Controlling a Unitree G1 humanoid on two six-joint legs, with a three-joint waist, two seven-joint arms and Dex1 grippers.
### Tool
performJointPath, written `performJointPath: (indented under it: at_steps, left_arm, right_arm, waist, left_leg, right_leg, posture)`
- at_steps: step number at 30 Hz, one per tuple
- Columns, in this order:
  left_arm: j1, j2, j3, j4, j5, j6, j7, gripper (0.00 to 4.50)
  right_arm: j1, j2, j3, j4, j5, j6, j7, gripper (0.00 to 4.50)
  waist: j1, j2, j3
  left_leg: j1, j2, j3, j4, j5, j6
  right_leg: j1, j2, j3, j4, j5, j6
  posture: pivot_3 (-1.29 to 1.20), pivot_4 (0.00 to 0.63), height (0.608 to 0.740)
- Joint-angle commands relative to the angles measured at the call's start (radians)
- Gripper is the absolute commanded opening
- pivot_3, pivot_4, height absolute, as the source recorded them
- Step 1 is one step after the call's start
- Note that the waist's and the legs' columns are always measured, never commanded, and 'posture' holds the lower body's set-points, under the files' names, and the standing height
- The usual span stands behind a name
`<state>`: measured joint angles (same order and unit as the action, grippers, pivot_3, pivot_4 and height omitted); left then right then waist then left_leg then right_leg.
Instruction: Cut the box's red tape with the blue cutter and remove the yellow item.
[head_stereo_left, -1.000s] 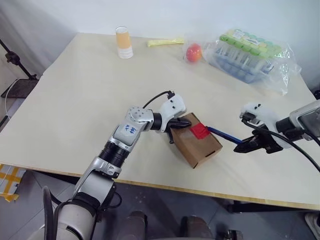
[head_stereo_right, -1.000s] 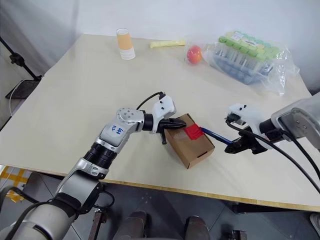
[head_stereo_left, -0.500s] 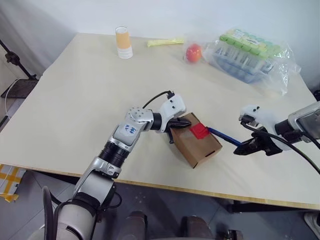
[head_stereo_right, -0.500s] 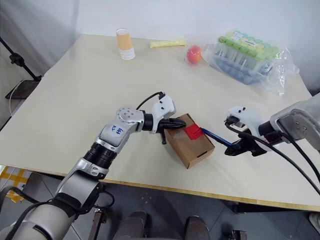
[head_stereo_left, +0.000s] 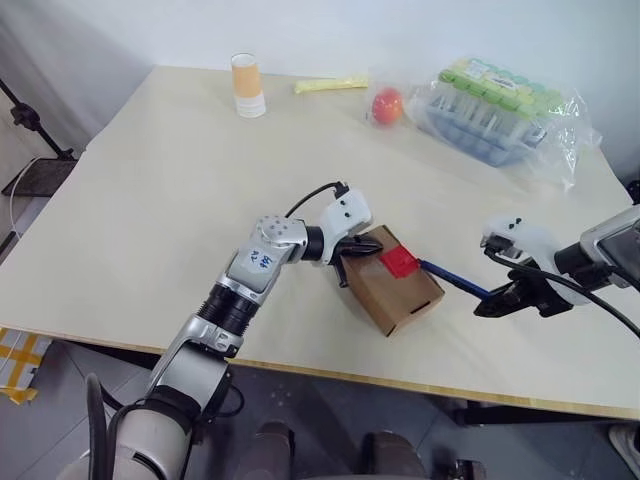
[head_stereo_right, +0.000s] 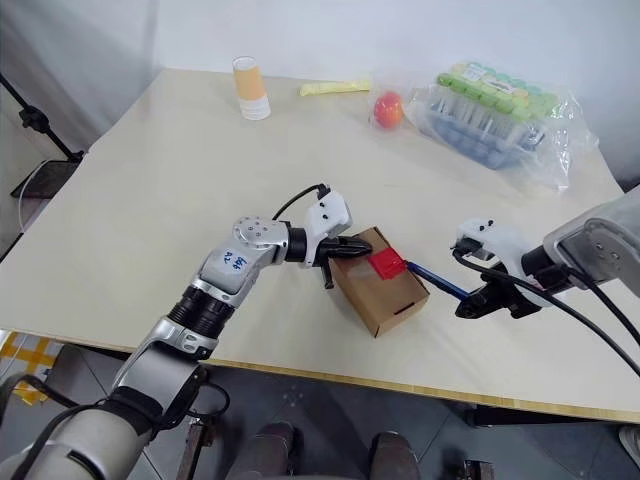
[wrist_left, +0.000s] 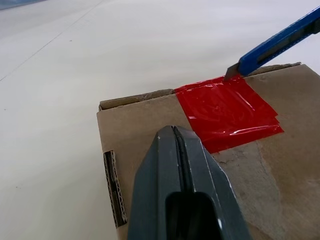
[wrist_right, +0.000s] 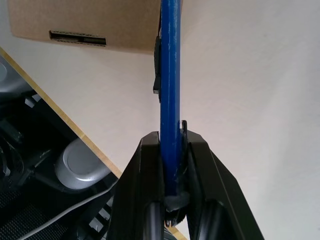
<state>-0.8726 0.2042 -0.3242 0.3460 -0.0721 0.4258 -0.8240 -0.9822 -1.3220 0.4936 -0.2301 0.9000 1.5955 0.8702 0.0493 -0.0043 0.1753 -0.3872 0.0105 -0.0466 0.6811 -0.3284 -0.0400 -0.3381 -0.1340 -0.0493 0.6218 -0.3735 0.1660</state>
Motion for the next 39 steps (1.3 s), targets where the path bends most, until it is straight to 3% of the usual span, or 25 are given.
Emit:
performJointPath:
  at_steps: [1,19,23,26,29,32,35,39]
  left_arm:
    - [0.078,0.000,-0.045,0.057,0.044,0.085,0.023,0.00]
    - [0.077,-0.006,-0.037,0.043,0.040,0.100,0.034,0.00]
    - [0.084,-0.012,-0.029,0.041,0.032,0.078,0.032,0.00]
    - [0.089,-0.017,-0.006,0.026,0.007,-0.013,0.002,0.00]
    - [0.089,-0.021,0.031,0.012,-0.024,-0.143,-0.045,0.00]
    - [0.081,-0.025,0.094,-0.014,-0.094,-0.245,-0.112,0.00]
    - [0.059,-0.016,0.172,-0.041,-0.175,-0.270,-0.159,0.00]
    - [0.038,0.059,0.244,-0.065,-0.241,-0.225,-0.212,0.00]
  right_arm:
    - [-0.016,-0.013,0.048,-0.011,0.006,0.019,0.016,0.16]
    - [-0.002,-0.107,0.063,-0.076,-0.008,0.019,0.084,0.16]
    - [0.014,-0.139,-0.026,-0.058,-0.028,-0.047,0.175,0.16]
    - [0.091,-0.245,-0.088,-0.068,-0.065,-0.189,0.303,0.16]
    - [0.208,-0.289,-0.197,-0.011,-0.099,-0.326,0.329,0.16]
    - [0.358,-0.213,-0.413,0.116,-0.112,-0.421,0.249,0.16]
    - [0.545,-0.044,-0.653,0.186,-0.171,-0.560,0.113,0.16]
    - [0.705,0.150,-0.753,0.224,-0.317,-0.771,-0.053,0.16]
  waist:
    - [-0.001,0.000,0.000]
    - [-0.002,0.000,0.000]
    - [0.000,0.000,0.000]
    - [0.005,0.001,0.000]
    - [0.000,0.000,0.001]
    - [-0.002,-0.001,0.002]
    - [-0.004,-0.003,0.005]
    - [-0.006,-0.002,0.005]
  left_leg:
    - [0.000,0.000,0.000,0.000,0.000,0.000]
    - [0.000,0.000,0.000,-0.001,0.000,0.000]
    - [0.000,0.000,0.000,-0.001,0.000,0.000]
    - [-0.001,0.000,0.000,-0.001,0.000,0.000]
    - [-0.002,0.000,0.001,-0.002,0.000,0.000]
    - [-0.003,0.000,0.003,-0.002,0.000,0.000]
    - [-0.004,0.001,0.004,-0.001,0.000,0.000]
    - [-0.004,0.001,0.004,-0.003,0.000,-0.001]
  right_leg:
    - [0.000,0.000,0.000,0.000,0.000,0.000]
    - [-0.001,0.000,0.000,-0.001,0.000,0.000]
    - [-0.001,0.000,0.000,-0.001,0.000,0.000]
    - [-0.001,0.000,0.000,-0.001,0.000,0.000]
    - [-0.002,0.000,0.000,-0.001,0.000,0.000]
    - [-0.003,0.000,0.000,-0.001,0.000,0.000]
    - [-0.005,0.000,0.000,0.001,0.000,0.000]
    - [-0.007,0.000,-0.002,0.005,0.000,0.000]
  posture:
    - [0.00,0.150,0.740]
    - [0.00,0.150,0.740]
    - [0.00,0.150,0.740]
    - [0.00,0.150,0.740]
    - [0.00,0.150,0.740]
    - [0.00,0.150,0.740]
    - [0.00,0.150,0.740]
    - [0.00,0.150,0.740]
